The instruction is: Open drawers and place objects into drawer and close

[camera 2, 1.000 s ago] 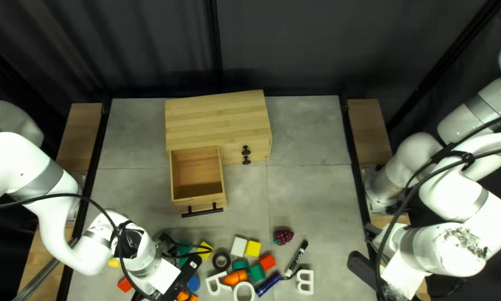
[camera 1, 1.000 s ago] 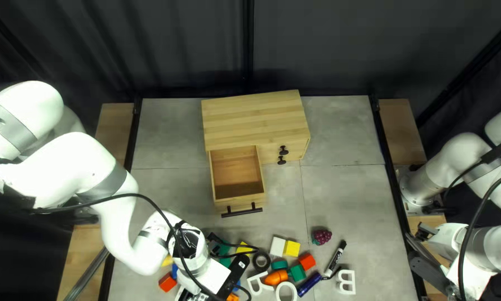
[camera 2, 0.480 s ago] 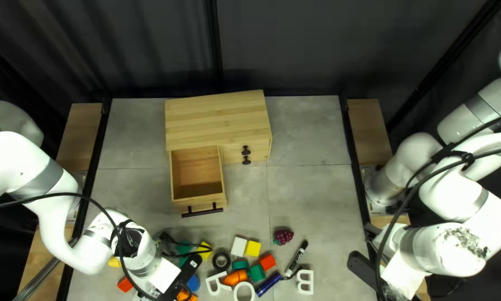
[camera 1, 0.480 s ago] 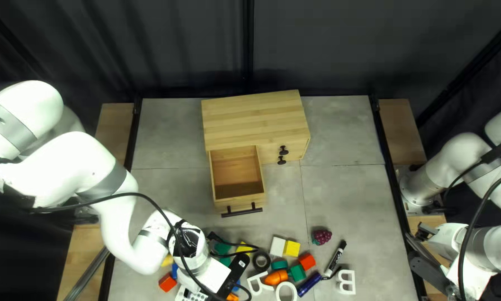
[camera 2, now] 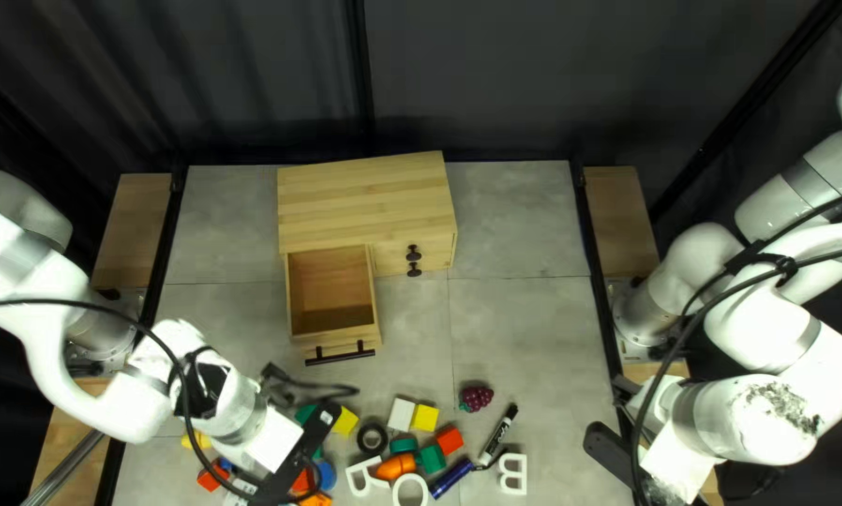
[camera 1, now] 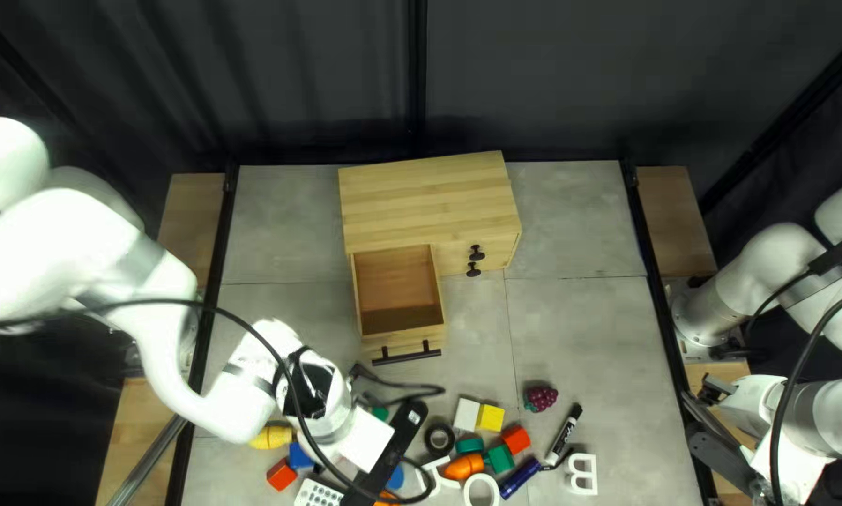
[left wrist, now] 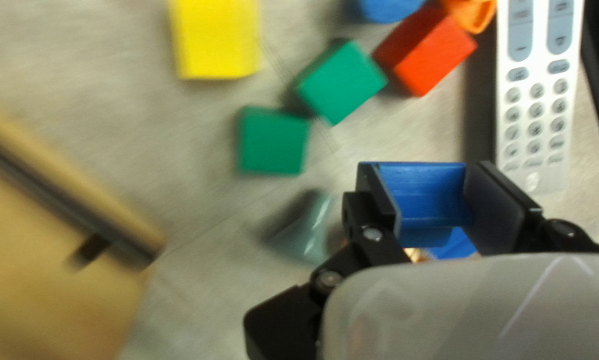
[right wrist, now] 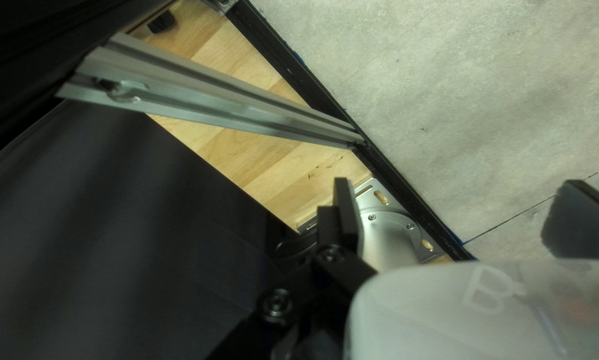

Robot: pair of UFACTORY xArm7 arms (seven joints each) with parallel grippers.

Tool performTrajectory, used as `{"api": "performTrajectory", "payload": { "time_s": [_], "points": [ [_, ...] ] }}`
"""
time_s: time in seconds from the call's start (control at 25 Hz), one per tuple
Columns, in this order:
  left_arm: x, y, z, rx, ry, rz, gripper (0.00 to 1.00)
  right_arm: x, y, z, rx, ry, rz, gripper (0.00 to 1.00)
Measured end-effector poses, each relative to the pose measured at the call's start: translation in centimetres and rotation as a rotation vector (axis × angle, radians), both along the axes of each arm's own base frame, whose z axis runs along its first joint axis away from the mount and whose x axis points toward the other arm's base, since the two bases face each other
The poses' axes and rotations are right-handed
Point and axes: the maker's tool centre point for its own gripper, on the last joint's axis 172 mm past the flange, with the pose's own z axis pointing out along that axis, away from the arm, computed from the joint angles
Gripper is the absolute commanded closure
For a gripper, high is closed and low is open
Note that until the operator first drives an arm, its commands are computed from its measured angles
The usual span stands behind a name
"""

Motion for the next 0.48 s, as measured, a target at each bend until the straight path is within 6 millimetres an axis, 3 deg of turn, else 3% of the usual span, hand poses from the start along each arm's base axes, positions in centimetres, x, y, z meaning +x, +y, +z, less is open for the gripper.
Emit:
{"api": "performTrajectory", "payload": {
  "time_s": [0.12, 0.2, 0.44, 0.48],
  "points": [
    [2.1, 2.6, 3.4, 0.045, -0.024, 0.006, 1.00, 0.0, 0.0, 0.0, 0.000, 0.000, 0.000, 0.00],
    [3.3, 4.8, 4.3, 0.072, -0.036, 0.021, 1.00, 0.0, 0.0, 0.0, 0.000, 0.000, 0.000, 0.00],
    [5.5, 11.7, 3.3, 0.140, -0.105, 0.163, 1.00, 0.0, 0.0, 0.0, 0.000, 0.000, 0.000, 0.00],
    [5.6, 12.7, 2.9, 0.146, -0.116, 0.195, 0.62, 0.0, 0.0, 0.0, 0.000, 0.000, 0.000, 0.00]
  ]
}}
